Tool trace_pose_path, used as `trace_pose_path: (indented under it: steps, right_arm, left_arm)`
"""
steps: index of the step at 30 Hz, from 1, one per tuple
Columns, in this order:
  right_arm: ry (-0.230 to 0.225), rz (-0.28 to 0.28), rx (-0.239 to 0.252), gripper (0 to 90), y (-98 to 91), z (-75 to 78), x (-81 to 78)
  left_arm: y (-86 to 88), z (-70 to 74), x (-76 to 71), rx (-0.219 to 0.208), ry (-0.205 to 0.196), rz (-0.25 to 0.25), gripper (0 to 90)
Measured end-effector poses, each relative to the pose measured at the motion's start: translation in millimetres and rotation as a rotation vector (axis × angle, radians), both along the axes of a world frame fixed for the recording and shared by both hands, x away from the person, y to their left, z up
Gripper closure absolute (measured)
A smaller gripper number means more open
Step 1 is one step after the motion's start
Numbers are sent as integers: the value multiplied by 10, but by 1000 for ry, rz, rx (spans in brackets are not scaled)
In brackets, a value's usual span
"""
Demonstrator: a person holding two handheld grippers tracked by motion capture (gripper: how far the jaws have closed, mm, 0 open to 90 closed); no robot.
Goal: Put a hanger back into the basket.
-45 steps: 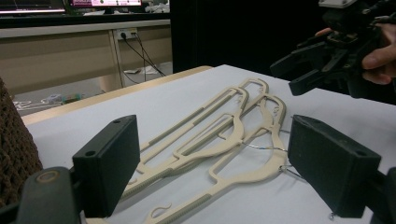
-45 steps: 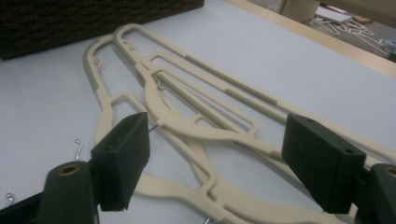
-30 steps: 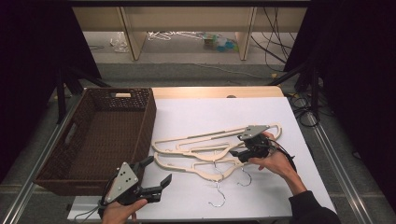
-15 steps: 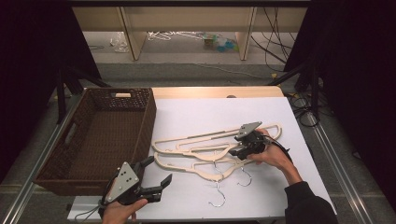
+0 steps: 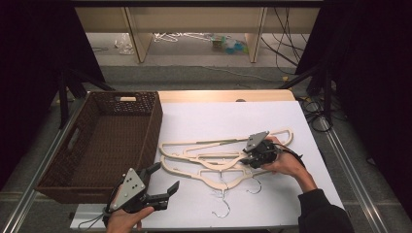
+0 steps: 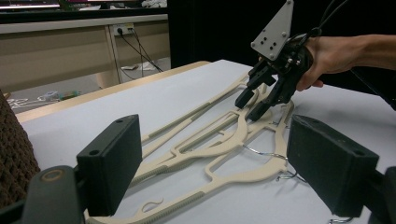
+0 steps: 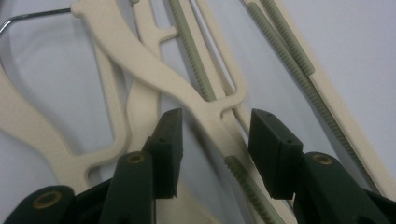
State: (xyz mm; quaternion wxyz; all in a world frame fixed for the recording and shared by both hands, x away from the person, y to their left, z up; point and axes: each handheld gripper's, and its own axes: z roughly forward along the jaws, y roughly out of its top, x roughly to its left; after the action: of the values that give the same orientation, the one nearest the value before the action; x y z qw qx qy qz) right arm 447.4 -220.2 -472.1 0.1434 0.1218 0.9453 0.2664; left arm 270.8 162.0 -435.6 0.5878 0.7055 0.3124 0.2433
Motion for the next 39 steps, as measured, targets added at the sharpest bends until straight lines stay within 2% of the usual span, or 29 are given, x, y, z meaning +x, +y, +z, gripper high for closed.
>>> trace_pose_path:
  steps: [3,4,6,7,12,16,19,25,29,32,35,39]
  right_arm:
    - [-33,34,-54,607,16,38,-24]
    - [-37,45,-52,611,27,48,-33]
    - [-36,60,-62,612,37,49,-39]
    - [-41,74,-79,627,55,36,-46]
    - [-19,126,-94,718,46,75,-76]
    - [4,132,-90,735,47,88,-85]
    - [38,135,-79,737,30,96,-102]
    - [15,119,-74,702,35,83,-72]
    - [-27,104,-93,700,76,34,-47]
    - [-26,98,-103,708,107,30,-49]
    - [-12,92,-90,717,91,25,-35]
    - [-18,130,-144,780,145,53,-58]
  left_arm:
    - [-3,2,0,0,-2,0,180]
    - [-8,-5,7,-4,-5,-6,180]
    - [-7,-5,3,4,-1,-2,180]
    - [-7,-8,4,10,0,-5,180]
    - [-5,-5,6,9,0,-5,181]
    - [-2,-8,6,14,1,-4,182]
    - [-7,-7,6,12,-1,-5,182]
    - [-15,-15,9,19,2,-9,182]
    - [-19,-23,14,23,3,-11,182]
    - [-24,-32,17,24,3,-15,182]
    - [-28,-31,12,28,3,-14,182]
    - [-27,-29,14,29,3,-17,182]
